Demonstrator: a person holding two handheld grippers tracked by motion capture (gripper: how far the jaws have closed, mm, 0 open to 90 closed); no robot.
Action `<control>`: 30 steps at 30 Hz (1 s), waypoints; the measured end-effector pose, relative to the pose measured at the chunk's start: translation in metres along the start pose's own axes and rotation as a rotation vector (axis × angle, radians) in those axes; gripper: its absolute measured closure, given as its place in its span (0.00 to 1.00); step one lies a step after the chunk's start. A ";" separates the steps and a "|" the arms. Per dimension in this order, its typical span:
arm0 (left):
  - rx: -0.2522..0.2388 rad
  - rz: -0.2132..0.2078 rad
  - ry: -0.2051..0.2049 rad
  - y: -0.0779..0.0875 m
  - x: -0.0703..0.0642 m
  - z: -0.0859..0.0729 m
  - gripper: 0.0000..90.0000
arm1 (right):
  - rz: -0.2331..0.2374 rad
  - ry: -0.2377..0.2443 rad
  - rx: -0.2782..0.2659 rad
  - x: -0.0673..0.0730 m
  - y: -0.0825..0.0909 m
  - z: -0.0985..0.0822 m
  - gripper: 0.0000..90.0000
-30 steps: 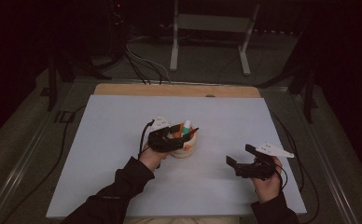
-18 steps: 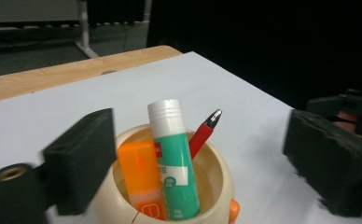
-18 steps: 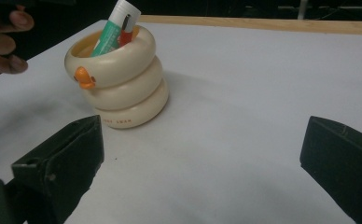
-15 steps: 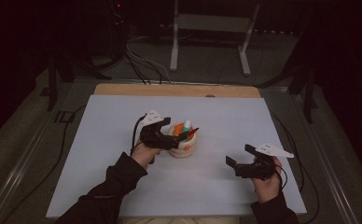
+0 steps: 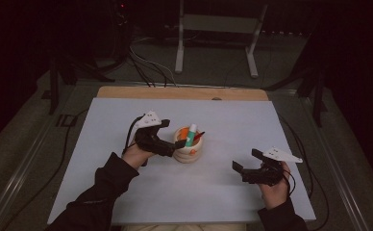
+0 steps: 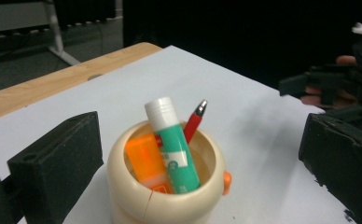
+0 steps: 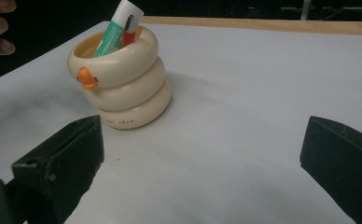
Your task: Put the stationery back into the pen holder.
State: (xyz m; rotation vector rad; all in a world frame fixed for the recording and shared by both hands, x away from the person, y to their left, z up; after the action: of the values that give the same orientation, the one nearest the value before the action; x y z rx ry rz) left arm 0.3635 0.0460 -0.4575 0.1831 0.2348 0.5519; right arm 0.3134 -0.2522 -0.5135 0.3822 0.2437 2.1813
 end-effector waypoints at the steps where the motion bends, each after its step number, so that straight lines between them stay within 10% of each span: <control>1: 0.006 -0.008 -0.001 0.001 0.000 -0.001 0.00 | 0.003 0.000 0.000 0.000 0.000 0.000 0.00; 11: 0.010 -0.063 0.024 0.024 0.004 -0.002 0.00 | 0.017 0.002 0.005 0.003 -0.002 -0.001 0.00; 30: -0.010 0.011 0.009 0.066 0.019 -0.014 0.00 | 0.034 0.008 0.011 0.006 -0.003 -0.001 0.00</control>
State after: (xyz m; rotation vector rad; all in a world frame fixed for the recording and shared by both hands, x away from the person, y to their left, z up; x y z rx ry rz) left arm 0.3422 0.1129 -0.4591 0.1723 0.2395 0.5646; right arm 0.3114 -0.2456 -0.5142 0.3862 0.2555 2.2160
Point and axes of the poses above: each handheld gripper's, and its own axes: y roughly backward along the jaws, z roughly out of its top, x roughly to its left, the point moved 6 cm from there along -y, roughly forward along the jaws, and after that the axes turned 8 degrees about -x, right-handed, at the moved point
